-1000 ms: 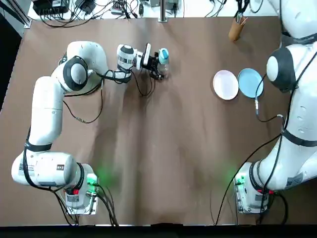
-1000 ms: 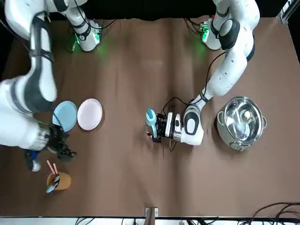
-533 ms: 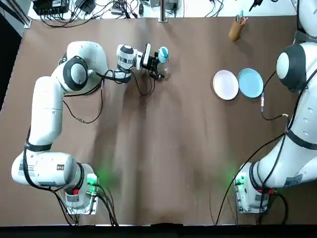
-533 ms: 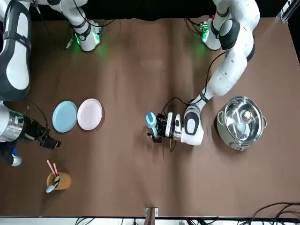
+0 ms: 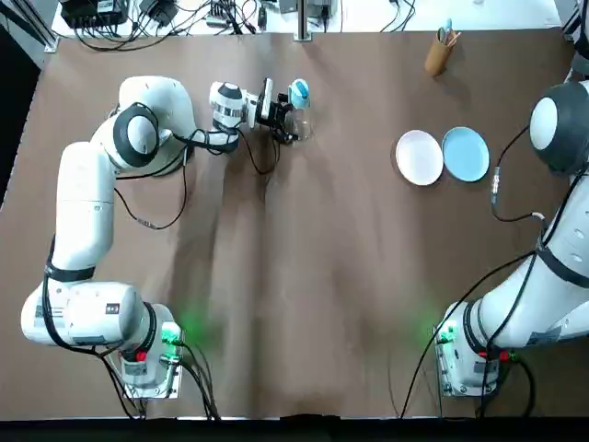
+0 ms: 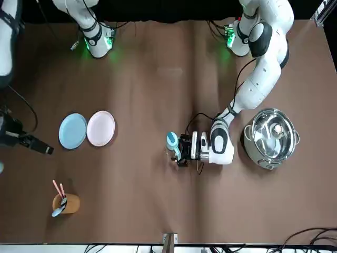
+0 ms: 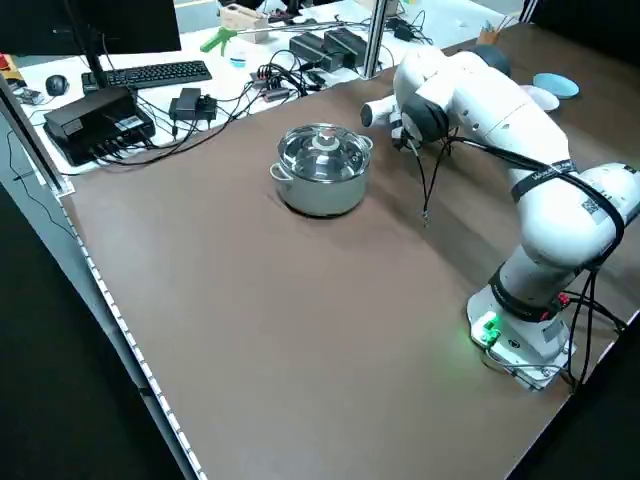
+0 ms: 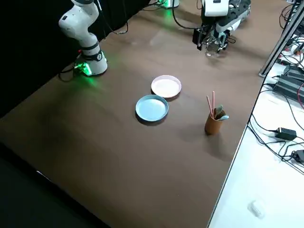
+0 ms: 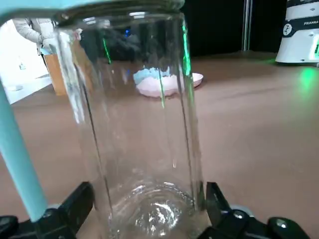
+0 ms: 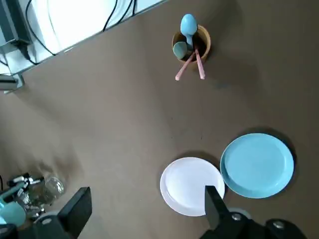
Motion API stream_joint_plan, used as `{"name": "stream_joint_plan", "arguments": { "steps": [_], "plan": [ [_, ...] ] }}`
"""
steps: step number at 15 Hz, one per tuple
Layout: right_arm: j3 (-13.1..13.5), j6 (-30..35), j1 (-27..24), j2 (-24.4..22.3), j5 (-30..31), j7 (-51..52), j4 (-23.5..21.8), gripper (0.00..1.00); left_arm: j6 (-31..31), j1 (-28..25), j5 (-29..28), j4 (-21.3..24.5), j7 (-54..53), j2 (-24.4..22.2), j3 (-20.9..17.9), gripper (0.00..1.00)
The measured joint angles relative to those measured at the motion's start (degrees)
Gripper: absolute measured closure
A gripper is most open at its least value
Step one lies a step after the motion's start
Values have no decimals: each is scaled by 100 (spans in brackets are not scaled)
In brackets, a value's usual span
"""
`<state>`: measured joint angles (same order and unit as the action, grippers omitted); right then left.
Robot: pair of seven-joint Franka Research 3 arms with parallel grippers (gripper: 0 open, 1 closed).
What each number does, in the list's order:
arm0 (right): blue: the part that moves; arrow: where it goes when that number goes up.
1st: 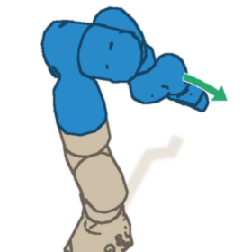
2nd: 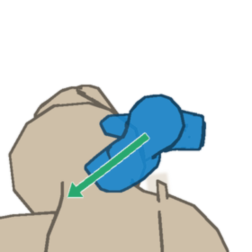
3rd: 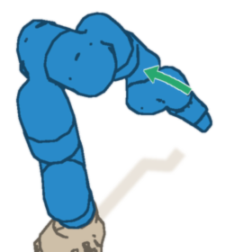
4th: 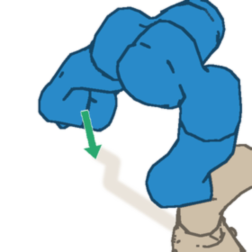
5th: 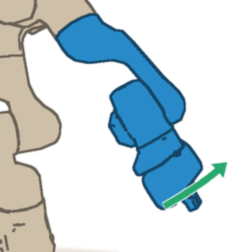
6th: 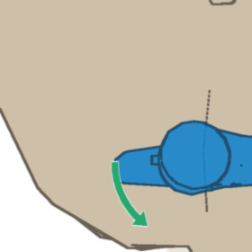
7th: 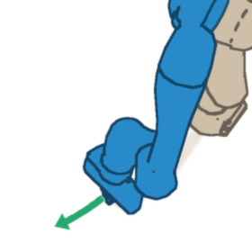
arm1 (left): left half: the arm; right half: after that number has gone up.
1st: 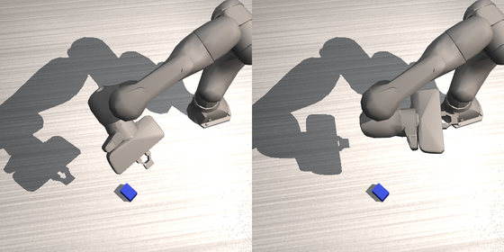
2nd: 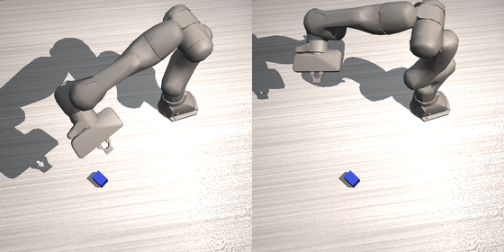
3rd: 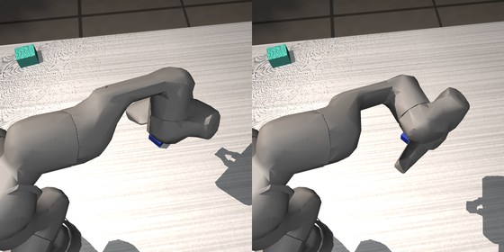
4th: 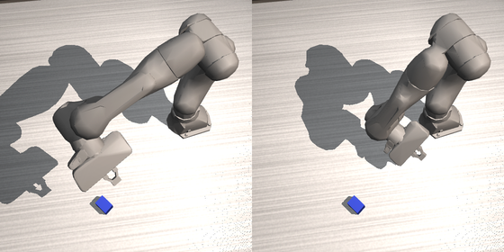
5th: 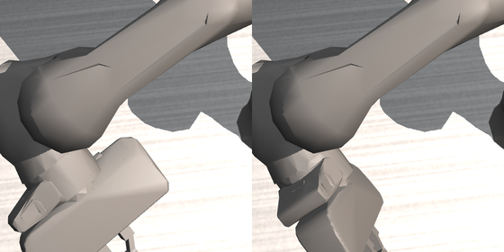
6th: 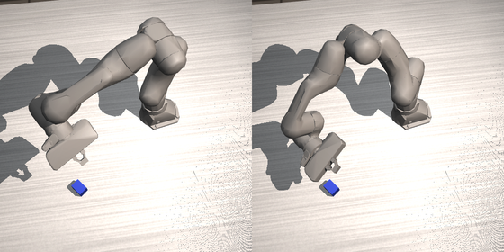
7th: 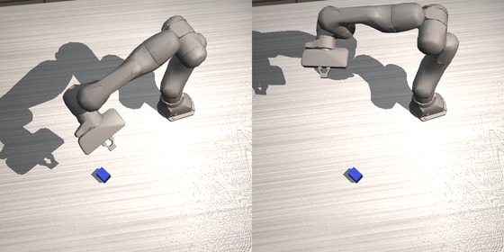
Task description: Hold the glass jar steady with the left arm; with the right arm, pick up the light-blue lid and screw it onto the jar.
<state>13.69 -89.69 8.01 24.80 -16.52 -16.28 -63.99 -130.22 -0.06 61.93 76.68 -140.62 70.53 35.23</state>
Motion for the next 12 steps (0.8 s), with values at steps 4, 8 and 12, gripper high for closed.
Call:
{"name": "stream_joint_plan", "arguments": {
  "steps": [4,8,12],
  "plan": [
    [-39,223,-335,-158,11,972,-3,0,-36,-7,0,-2,-3,0,-10,0],
    [-476,588,-806,-622,472,1303,-39,0,-48,-191,-14,2,-13,-23,-23,0],
    [-1193,485,-837,-1415,1133,1244,-712,0,-13,-608,-35,245,-21,-476,-20,0]
  ]
}}
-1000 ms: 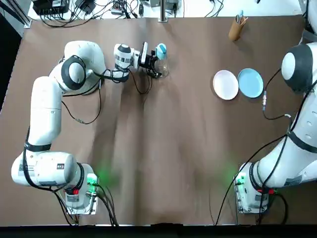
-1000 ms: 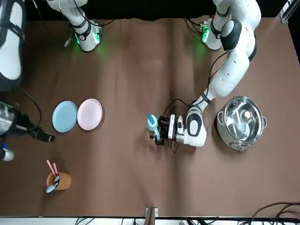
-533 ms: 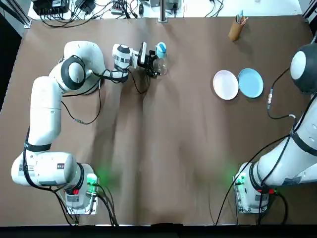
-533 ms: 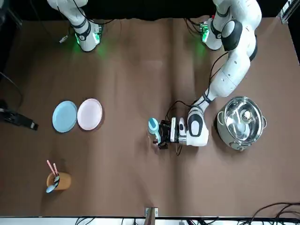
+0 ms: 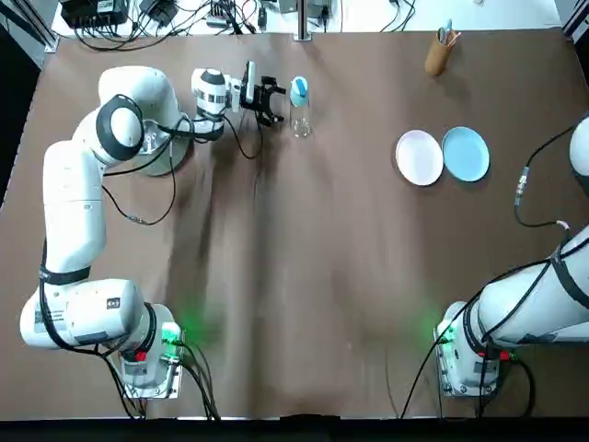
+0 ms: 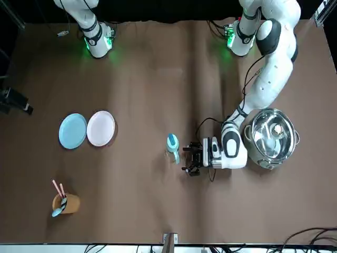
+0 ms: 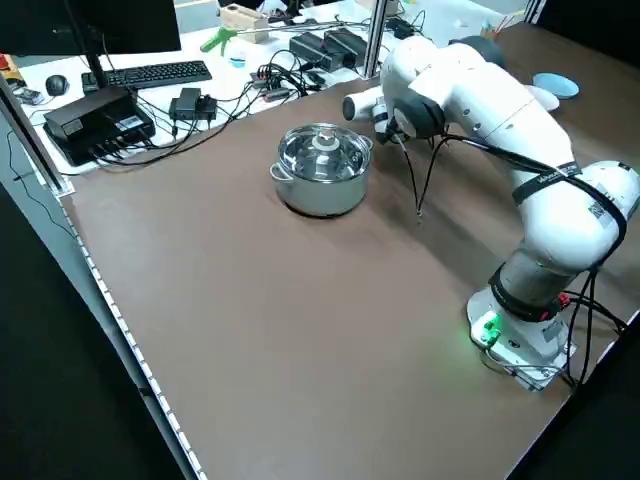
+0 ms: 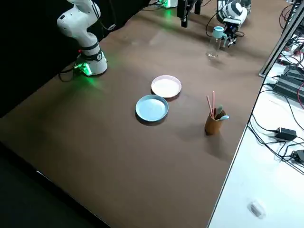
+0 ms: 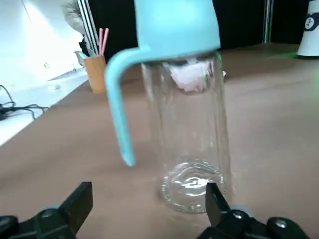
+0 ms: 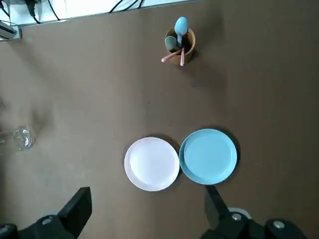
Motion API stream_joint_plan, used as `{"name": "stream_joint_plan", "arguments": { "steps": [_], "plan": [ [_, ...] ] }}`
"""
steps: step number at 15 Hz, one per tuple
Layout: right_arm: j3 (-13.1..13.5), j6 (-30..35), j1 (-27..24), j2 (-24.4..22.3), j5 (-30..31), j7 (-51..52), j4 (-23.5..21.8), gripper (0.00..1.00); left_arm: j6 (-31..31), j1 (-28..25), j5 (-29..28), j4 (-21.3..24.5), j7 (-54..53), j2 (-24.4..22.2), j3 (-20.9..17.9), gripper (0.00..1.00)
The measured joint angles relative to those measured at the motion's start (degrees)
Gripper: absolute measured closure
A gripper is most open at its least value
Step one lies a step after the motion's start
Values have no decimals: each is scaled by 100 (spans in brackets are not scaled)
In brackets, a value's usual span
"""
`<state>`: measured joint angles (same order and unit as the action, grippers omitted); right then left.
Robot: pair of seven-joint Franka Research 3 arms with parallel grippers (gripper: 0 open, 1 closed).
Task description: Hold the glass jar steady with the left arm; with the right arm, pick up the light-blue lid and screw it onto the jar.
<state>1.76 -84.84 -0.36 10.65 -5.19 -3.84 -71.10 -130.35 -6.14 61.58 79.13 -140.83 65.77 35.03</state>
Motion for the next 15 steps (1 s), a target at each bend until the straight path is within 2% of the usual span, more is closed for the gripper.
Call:
{"name": "stream_joint_plan", "arguments": {
  "steps": [2,4,8,12,15],
  "plan": [
    [-5,-205,-19,-156,7,4,-354,0,-1,-140,-3,155,0,-317,-32,0],
    [-3,-307,-47,-236,11,4,-606,0,-1,-164,-5,251,2,-673,-234,0],
    [20,-460,-67,-315,12,4,-864,0,-1,-155,-5,416,182,-1181,-472,0],
    [28,-780,-67,-646,15,14,-1344,0,-4,-145,-5,581,1755,-1459,-474,0],
    [28,-798,-67,-778,16,14,-1415,0,-4,-141,-11,822,3546,-1877,-478,0]
  ]
}}
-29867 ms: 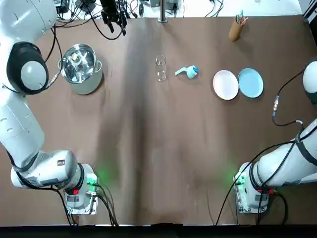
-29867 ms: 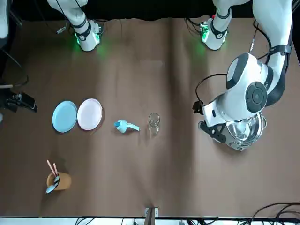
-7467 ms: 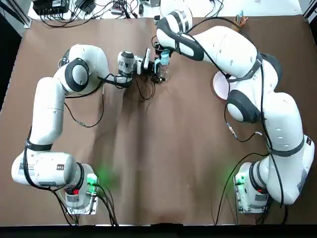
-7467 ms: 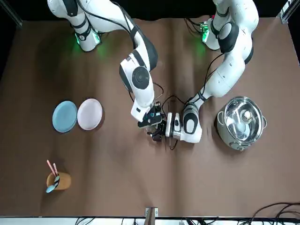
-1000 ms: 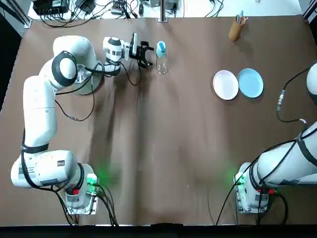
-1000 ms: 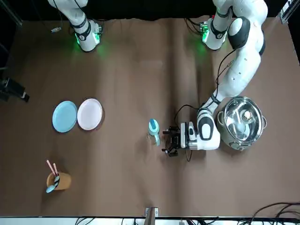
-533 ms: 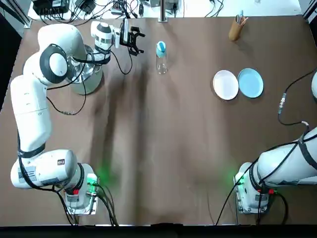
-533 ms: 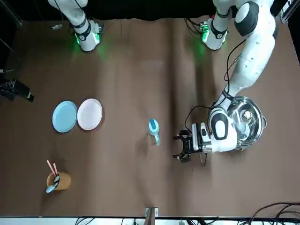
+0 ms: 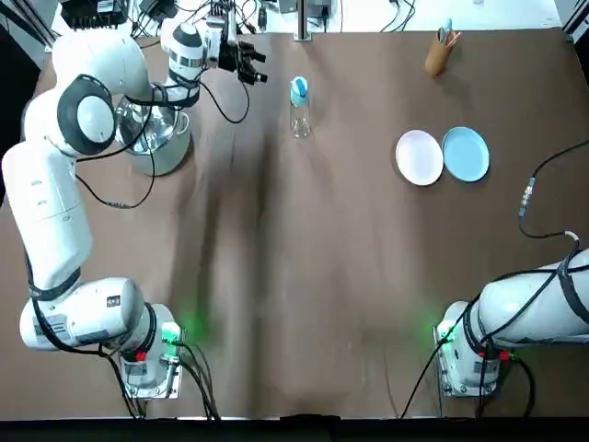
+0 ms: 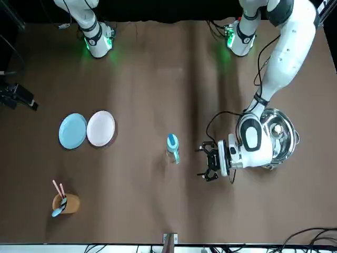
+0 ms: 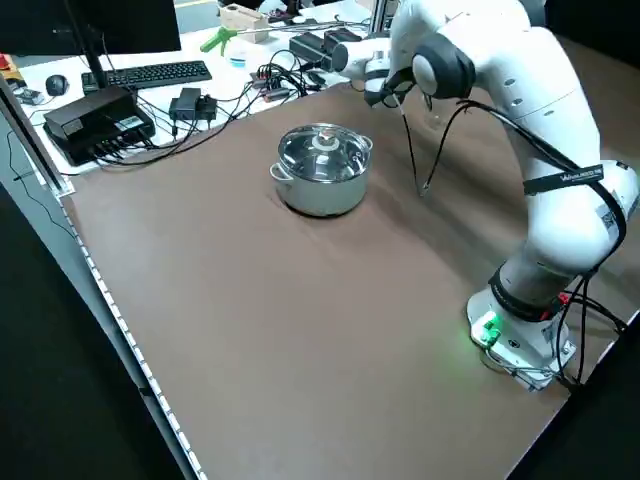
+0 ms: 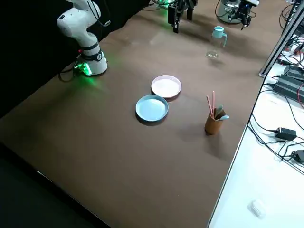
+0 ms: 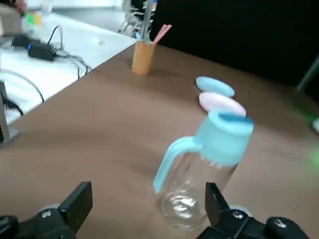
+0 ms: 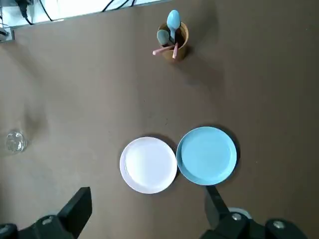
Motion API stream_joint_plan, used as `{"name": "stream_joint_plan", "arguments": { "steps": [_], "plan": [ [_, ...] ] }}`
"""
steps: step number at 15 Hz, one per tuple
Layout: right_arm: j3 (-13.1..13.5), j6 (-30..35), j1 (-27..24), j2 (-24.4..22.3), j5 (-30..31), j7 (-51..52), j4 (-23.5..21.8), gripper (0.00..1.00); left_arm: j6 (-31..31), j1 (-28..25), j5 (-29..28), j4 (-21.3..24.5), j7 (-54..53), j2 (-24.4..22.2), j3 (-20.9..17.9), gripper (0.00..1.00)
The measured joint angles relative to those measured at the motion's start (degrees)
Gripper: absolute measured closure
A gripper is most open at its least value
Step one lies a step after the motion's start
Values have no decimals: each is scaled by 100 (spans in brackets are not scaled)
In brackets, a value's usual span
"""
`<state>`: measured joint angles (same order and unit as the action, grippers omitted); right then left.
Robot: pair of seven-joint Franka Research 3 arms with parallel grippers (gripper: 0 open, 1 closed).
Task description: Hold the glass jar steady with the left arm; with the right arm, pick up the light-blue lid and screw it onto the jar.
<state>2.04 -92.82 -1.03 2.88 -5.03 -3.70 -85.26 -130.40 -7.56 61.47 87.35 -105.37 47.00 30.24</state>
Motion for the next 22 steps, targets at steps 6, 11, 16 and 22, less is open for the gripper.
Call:
{"name": "stream_joint_plan", "arguments": {
  "steps": [6,11,16,22],
  "plan": [
    [16,-23,-15,-18,1,-13,3,0,-3,-37,-1000,538,2766,-1119,-77,0],
    [16,16,-28,-18,1,-104,1,0,112,-321,-1725,1290,3698,-2334,-146,0],
    [-16,16,-27,-7,1,-114,-2,0,559,-1167,-3294,1956,3768,-3765,-178,0],
    [-42,15,-25,70,1,-124,-3,0,1668,-1573,-4971,1936,4802,-4442,-209,0]
  ]
}}
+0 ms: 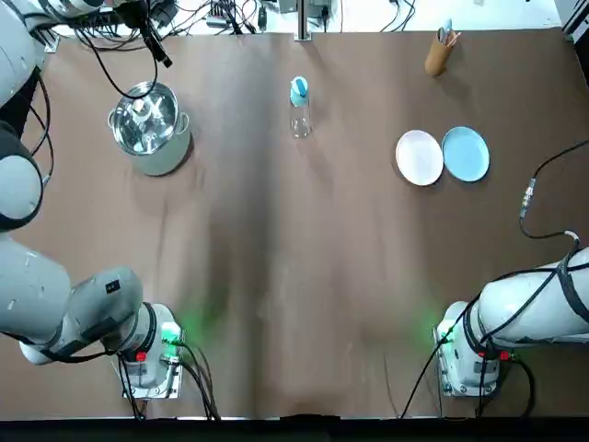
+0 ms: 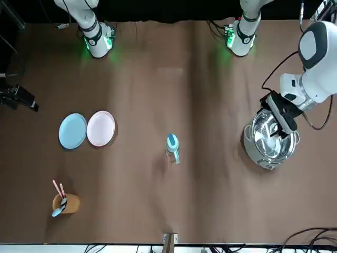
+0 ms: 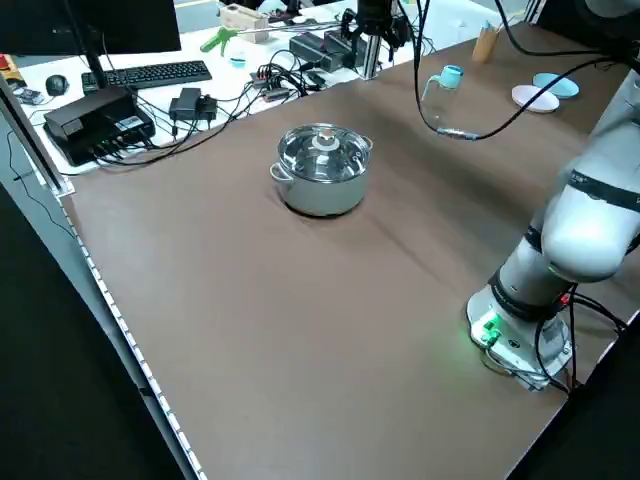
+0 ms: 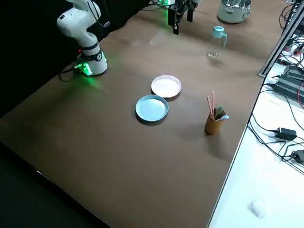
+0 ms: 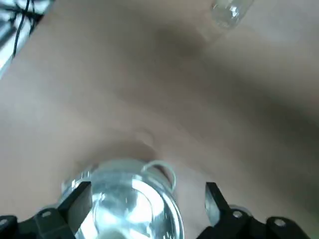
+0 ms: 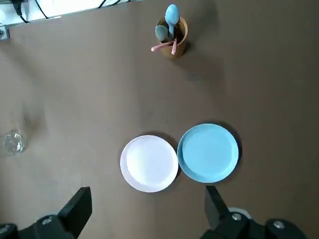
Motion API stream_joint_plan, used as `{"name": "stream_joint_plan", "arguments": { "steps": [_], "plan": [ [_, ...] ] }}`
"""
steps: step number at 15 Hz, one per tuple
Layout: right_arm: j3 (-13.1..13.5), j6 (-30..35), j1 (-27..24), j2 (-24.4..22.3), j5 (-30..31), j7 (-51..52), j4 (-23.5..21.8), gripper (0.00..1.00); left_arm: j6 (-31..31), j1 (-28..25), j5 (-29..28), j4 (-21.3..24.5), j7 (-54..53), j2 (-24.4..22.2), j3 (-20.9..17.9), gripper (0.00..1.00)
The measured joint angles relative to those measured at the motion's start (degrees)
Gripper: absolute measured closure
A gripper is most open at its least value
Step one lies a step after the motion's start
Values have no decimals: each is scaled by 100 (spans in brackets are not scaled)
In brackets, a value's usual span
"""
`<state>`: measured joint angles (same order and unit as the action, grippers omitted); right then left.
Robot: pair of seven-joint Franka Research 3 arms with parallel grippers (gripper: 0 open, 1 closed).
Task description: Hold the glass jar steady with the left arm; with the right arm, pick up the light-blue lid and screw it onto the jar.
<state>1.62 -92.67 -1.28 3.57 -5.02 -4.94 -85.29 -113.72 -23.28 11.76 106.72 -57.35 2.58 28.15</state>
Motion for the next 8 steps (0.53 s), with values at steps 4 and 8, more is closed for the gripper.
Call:
{"name": "stream_joint_plan", "arguments": {
  "steps": [4,8],
  "plan": [
    [-32,-6,7,14,-4,0,2,0,1087,14,-792,-717,1261,-65,16,0],
    [-36,113,15,17,0,0,-34,0,2254,227,-1332,-1809,2600,104,38,0]
  ]
}}
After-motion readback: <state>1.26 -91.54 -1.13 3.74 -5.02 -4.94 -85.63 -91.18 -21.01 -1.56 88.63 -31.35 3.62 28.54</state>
